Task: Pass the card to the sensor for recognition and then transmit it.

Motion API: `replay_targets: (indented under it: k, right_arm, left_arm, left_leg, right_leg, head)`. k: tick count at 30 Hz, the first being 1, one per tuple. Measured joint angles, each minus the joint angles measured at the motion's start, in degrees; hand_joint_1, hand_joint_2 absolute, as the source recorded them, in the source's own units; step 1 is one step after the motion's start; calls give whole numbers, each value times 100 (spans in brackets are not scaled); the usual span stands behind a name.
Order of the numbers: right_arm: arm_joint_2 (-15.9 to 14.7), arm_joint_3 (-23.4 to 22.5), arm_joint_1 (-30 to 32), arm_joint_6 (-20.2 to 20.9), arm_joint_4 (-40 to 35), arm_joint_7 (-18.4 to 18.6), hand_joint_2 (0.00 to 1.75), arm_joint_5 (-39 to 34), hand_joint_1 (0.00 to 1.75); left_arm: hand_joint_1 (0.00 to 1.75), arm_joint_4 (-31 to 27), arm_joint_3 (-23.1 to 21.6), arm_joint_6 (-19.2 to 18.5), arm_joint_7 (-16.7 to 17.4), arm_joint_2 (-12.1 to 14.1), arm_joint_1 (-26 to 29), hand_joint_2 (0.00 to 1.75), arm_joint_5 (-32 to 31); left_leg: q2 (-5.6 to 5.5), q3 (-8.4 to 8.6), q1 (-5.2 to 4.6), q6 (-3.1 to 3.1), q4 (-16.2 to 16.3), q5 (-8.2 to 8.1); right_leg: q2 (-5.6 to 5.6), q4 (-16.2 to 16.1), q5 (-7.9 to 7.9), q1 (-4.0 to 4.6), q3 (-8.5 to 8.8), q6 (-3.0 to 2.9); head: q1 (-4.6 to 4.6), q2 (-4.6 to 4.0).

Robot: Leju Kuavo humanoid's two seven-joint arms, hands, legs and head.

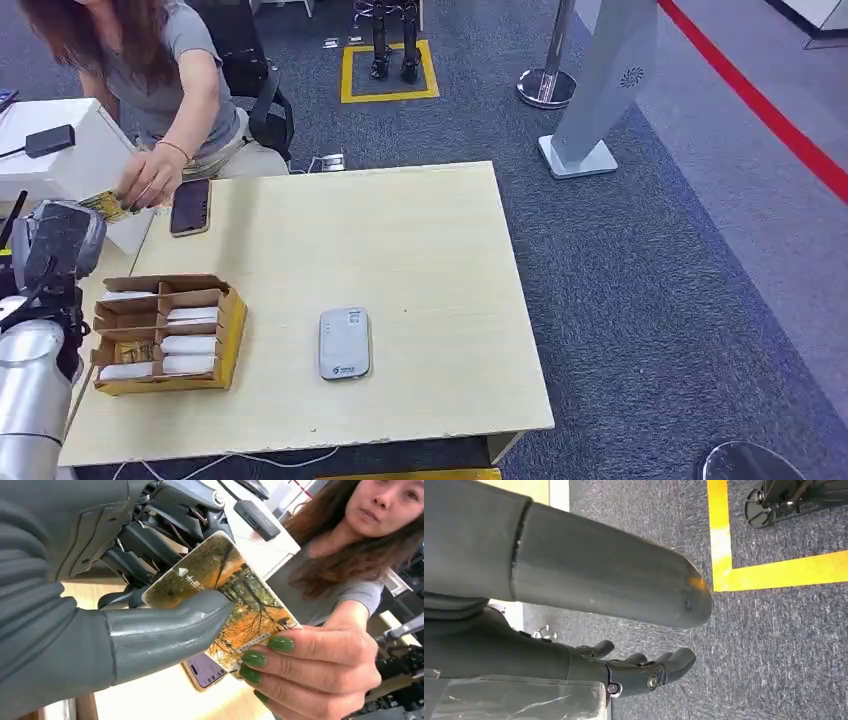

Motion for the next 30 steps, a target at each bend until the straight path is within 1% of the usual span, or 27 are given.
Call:
replay_targets:
  k: [4,5,6,11,17,21,28,30]
  right_arm:
    - [0,11,-2,0,11,4,0,2,0]
    - [0,13,-2,0,15,9,0,7,0]
    - [0,15,-2,0,17,17,0,7,0]
    - [-2,33,-4,0,28,22,0,7,0]
    - [0,50,-5,2,31,17,0,7,0]
    - [0,52,-5,0,33,17,0,-11,0]
    - [-2,52,-1,-20,35,20,0,-83,0]
    - [-2,46,4,-26,35,39,0,-144,0]
  left_arm:
    - [175,66,26,0,-4,15,-16,175,22]
    - [59,81,26,0,-7,20,-18,175,22]
    - [0,96,28,0,-9,28,-20,175,24]
    - [0,131,48,33,-30,46,-22,175,-13]
    - [0,120,63,173,-59,92,-8,175,-96]
    - [0,-68,66,249,-109,122,138,175,-162]
    - [0,-891,74,428,-186,133,681,175,-412]
    - [0,-1292,79,568,-227,151,963,175,-668]
  left_leg:
    - [3,0,0,0,0,0]
    - [4,1,0,0,0,0]
    - [4,1,0,0,0,0]
    - [2,-1,0,0,0,0]
    - [1,-1,0,0,0,0]
    - [2,-1,0,0,0,0]
    - [1,-4,0,0,0,-1]
    - [5,-2,-1,1,0,-2]
  right_leg:
    - [2,0,0,0,0,0]
    - [2,0,0,0,0,0]
    - [2,0,0,0,0,0]
    - [1,0,0,0,0,0]
    - [0,0,0,0,0,0]
    - [1,0,0,0,0,0]
    - [0,-1,-1,0,1,1]
    - [3,-1,-1,0,0,1]
  head:
    - [-2,0]
    - [0,0]
    - [-2,0]
    - [0,0]
    - [-2,0]
    - [0,0]
    - [0,0]
    - [-2,0]
